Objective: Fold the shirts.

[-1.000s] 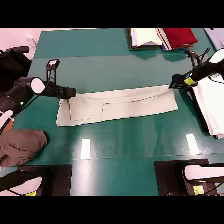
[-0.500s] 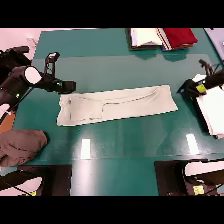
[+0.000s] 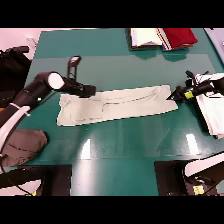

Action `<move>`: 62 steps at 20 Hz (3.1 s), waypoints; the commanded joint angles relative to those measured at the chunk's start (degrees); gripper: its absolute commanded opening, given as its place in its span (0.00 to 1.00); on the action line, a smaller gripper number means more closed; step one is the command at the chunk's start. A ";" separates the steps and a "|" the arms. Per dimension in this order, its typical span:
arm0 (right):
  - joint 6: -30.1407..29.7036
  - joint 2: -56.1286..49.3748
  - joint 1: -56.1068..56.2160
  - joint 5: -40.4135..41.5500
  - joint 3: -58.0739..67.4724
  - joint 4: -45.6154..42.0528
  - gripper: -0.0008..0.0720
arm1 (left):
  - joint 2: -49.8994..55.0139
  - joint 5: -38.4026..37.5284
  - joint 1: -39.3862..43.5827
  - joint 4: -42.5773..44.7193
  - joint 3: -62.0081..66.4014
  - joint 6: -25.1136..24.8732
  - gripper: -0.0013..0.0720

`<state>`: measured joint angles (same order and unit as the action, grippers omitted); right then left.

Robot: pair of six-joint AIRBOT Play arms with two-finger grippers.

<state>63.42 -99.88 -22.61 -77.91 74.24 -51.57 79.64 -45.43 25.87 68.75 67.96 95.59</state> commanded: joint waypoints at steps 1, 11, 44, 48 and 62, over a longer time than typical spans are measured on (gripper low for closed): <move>-2.49 0.70 3.04 -1.05 4.07 2.34 0.04 | 5.16 5.81 3.63 -5.66 0.90 0.35 0.05; 6.67 17.99 16.17 -3.04 22.67 2.56 0.04 | 25.44 4.11 9.99 -6.27 19.85 -0.24 0.05; 14.03 8.66 58.12 19.93 23.74 -1.22 0.53 | -16.90 -16.61 -19.41 15.08 25.77 -3.15 0.05; 16.09 14.51 44.09 14.12 8.70 -5.60 0.55 | -16.90 -16.31 -19.41 11.30 25.77 -4.74 0.05; 10.82 -9.81 42.82 14.95 11.82 17.46 0.59 | -16.31 -14.36 -19.41 4.33 23.54 -6.32 0.05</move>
<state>75.68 -104.84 16.69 -63.72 81.25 -38.50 63.24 -60.07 6.48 75.22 92.55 89.49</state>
